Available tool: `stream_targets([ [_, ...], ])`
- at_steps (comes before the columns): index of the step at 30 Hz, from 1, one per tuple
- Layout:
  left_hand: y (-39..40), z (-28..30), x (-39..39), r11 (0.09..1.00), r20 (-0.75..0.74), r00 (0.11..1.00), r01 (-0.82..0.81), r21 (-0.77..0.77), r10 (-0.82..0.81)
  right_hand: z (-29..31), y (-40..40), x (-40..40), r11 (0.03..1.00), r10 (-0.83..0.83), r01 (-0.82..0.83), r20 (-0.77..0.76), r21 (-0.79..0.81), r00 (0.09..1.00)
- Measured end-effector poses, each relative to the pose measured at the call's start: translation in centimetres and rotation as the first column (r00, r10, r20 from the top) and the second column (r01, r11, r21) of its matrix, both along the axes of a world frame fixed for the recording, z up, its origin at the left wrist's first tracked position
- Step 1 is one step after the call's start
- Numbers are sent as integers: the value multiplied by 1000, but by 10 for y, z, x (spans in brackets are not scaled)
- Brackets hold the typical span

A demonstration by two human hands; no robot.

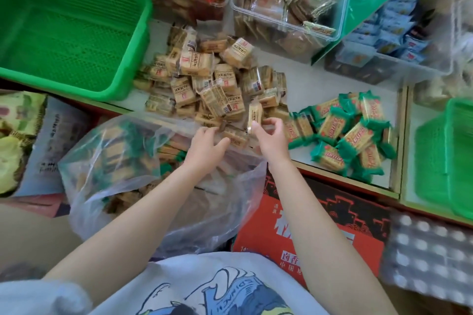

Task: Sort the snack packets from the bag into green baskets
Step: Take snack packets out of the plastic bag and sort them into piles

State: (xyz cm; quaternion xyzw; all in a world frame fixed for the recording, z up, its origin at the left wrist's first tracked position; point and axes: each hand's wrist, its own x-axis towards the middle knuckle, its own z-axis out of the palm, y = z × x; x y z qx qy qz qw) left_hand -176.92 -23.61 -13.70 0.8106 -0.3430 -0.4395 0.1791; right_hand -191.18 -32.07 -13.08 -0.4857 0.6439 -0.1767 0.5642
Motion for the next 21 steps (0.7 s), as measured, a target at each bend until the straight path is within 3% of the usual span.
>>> stream_targets([
  [3, 20, -20, 8, 983, 84, 981, 169, 77, -175, -10, -5, 13, 997, 69, -69, -2, 33, 998],
  [6, 29, -28, 11, 971, 84, 969, 227, 72, -233, -14, -2, 12, 996, 73, -74, 15, 42, 997],
  [11, 63, -24, 8, 980, 160, 975, 174, -101, -156, 2, 32, -2, 999, 2, -4, -45, -35, 999],
  [14, 119, -34, 18, 993, 146, 983, 117, -35, -110, 8, 72, 11, 979, 197, -198, 23, 41, 980],
  [18, 211, -55, 49, 995, 288, 957, -18, 95, -10, -24, 133, 55, 781, 550, -536, 53, 319, 833],
  [21, 257, -62, 68, 985, 367, 929, -28, 169, -37, -59, 173, 93, 638, 713, -671, 39, 378, 700],
])
